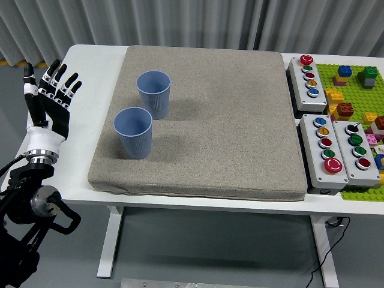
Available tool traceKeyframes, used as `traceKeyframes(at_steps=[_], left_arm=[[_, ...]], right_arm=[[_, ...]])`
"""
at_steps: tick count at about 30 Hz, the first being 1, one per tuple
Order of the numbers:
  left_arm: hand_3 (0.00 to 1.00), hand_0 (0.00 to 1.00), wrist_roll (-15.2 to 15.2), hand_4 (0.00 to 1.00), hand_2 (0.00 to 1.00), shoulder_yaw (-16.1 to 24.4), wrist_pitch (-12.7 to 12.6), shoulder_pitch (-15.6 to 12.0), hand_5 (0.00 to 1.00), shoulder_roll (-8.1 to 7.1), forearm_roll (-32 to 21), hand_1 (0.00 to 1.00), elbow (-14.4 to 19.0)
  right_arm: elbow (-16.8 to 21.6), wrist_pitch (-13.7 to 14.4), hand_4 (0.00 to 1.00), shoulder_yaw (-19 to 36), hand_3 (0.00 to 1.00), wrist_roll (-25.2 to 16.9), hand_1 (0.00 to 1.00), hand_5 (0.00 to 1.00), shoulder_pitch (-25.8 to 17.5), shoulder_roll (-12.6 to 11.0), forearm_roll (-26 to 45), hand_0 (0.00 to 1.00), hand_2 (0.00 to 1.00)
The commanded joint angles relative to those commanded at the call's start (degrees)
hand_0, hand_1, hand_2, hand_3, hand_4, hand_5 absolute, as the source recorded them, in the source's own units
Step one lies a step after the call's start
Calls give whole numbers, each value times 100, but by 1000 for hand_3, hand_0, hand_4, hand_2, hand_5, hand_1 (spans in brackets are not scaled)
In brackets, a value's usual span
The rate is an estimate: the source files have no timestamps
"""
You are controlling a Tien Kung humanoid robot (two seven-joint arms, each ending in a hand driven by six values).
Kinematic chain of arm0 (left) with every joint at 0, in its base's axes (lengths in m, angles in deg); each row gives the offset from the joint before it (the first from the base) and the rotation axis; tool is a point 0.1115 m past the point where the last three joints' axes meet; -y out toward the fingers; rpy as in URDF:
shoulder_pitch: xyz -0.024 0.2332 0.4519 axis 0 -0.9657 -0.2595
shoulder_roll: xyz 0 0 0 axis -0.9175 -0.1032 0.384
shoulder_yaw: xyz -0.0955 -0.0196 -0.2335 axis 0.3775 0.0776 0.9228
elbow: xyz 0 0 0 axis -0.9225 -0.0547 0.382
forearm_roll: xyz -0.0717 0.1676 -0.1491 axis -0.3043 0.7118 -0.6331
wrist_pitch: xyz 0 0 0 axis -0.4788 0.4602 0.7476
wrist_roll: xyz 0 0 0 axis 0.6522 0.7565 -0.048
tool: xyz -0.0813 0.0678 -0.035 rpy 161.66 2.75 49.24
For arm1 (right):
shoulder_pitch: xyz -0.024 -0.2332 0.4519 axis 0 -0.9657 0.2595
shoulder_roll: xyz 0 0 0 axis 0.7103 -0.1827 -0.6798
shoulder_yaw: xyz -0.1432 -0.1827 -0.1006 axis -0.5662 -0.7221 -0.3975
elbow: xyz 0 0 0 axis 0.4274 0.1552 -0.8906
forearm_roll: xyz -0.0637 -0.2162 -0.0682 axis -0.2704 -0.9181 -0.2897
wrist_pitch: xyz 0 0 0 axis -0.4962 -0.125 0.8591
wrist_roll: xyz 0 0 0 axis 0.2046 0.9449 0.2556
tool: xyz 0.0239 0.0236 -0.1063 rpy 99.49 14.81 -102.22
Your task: Pick cup pour cup place
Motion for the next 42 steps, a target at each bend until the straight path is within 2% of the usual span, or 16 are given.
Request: traceKeyframes(at_steps=[42], left_arm=[[849, 782, 89, 853, 893, -36, -52, -62, 998, 1, 225, 773, 68]], right_arm=[[17, -18, 2, 49, 577, 31, 600, 2, -59, 11, -58, 640, 508]])
